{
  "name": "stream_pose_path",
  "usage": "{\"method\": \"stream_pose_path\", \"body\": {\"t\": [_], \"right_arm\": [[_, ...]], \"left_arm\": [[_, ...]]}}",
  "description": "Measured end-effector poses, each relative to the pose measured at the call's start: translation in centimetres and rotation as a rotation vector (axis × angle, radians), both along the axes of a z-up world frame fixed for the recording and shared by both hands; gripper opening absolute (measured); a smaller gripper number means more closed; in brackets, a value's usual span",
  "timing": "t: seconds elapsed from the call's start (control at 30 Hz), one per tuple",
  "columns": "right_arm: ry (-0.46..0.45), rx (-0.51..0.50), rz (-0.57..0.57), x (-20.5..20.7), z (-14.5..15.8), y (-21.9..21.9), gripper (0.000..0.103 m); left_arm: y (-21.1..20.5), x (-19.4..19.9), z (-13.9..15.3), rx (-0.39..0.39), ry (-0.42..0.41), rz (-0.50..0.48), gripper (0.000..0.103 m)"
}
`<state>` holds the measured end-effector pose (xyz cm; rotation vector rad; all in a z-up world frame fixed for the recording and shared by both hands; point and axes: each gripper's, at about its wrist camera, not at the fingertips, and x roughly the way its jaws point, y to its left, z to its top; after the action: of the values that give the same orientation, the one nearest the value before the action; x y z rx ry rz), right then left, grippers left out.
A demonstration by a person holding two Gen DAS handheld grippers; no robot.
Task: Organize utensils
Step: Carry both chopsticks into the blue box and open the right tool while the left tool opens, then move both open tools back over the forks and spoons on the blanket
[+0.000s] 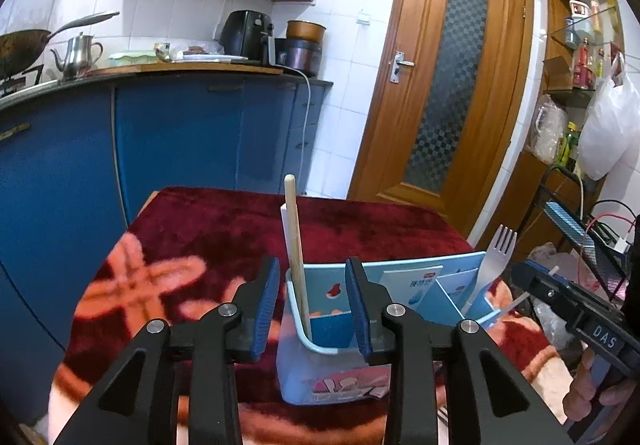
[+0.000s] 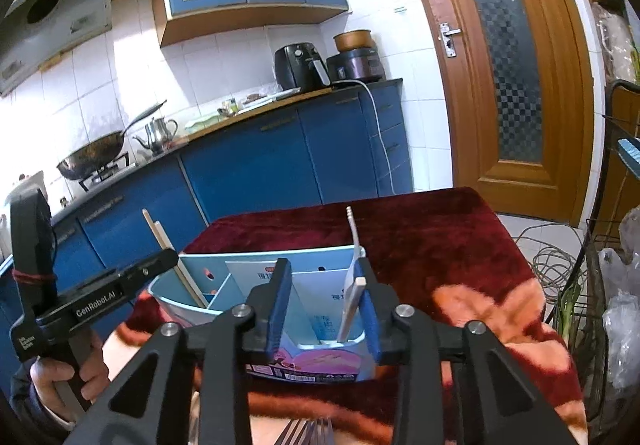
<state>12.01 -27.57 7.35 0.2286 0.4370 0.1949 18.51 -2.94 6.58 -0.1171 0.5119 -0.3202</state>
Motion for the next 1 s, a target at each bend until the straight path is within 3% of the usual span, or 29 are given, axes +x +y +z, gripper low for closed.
{"method": "stream_pose_path", "body": {"t": [0.33,0.67,1.0], "right_arm": [[-0.011,0.051,-0.013,-3.5,0.9,-1.3,0.052],[0.109,-0.002,-0.021,-6.2,-1.3,-0.9,0.066],[0.237,-0.048,-0.008,-8.0,-4.4,-0.7,0.075]], "left_arm": [[0.6,-3.2,1.1,0.008,0.015,-0.006,0.043],[0.9,-6.5,0.6,0.093,0.118,0.016,0.054],[0.6,-9.1,-2.0,0.14,0.236,0.0,0.057]]}}
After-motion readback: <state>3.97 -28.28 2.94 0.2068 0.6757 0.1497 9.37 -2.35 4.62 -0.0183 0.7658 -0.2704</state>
